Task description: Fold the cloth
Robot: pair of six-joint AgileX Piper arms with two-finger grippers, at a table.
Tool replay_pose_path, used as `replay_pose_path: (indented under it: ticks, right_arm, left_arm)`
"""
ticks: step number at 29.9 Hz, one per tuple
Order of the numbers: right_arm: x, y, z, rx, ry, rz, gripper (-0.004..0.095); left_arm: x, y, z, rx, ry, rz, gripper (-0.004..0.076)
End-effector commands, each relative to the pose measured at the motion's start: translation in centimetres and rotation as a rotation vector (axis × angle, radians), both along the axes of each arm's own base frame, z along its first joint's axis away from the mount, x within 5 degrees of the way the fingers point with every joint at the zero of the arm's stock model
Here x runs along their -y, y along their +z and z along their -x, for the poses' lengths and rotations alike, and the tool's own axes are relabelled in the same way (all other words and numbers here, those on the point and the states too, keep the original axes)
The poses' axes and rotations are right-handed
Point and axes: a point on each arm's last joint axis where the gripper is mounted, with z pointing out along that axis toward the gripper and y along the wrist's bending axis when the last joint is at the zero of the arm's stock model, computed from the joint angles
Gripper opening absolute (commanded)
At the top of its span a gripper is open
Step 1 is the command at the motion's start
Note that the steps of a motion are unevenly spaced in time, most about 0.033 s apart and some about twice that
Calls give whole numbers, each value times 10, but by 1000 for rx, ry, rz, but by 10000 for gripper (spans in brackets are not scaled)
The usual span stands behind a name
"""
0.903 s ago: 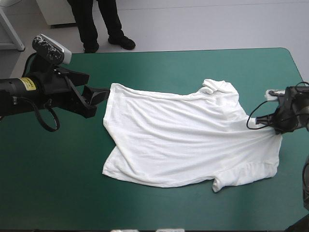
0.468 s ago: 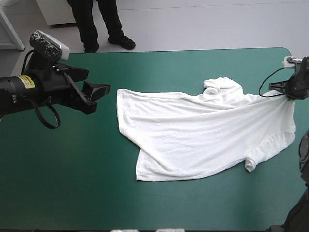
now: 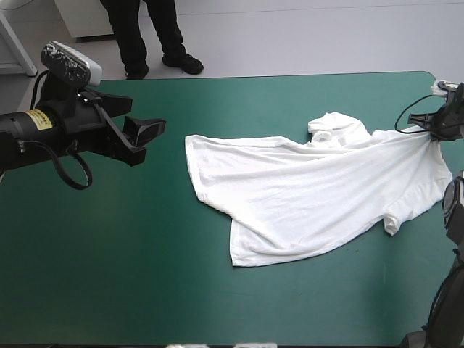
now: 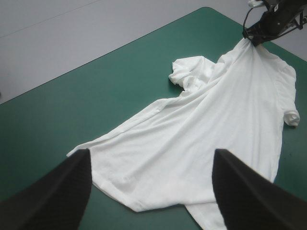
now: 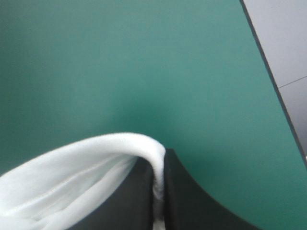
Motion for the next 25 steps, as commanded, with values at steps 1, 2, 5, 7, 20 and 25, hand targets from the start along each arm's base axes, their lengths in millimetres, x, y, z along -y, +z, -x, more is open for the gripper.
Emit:
replay_pose_path:
  ticks: [1,2,5,7,20,25]
  right_arm:
    - [2,47,3,146,22,31,-17]
    - [1,47,3,140,42,34,-17]
    - [0,46,4,129,55,26,10]
    - [-1,46,4,131,80,11,70]
    - [20,119,55,259,90,-128,673]
    - [-14,180,108,376,218,-220,671]
  left_arm:
    - [1,15,8,80,-3,75,510]
    - [1,15,8,80,-3,75,510]
    - [3,15,9,71,-18,90,510]
    - [4,15,10,60,-30,97,510]
    - [0,3,14,-37,-36,-13,510]
    - [-4,0,13,-45,-3,-63,510]
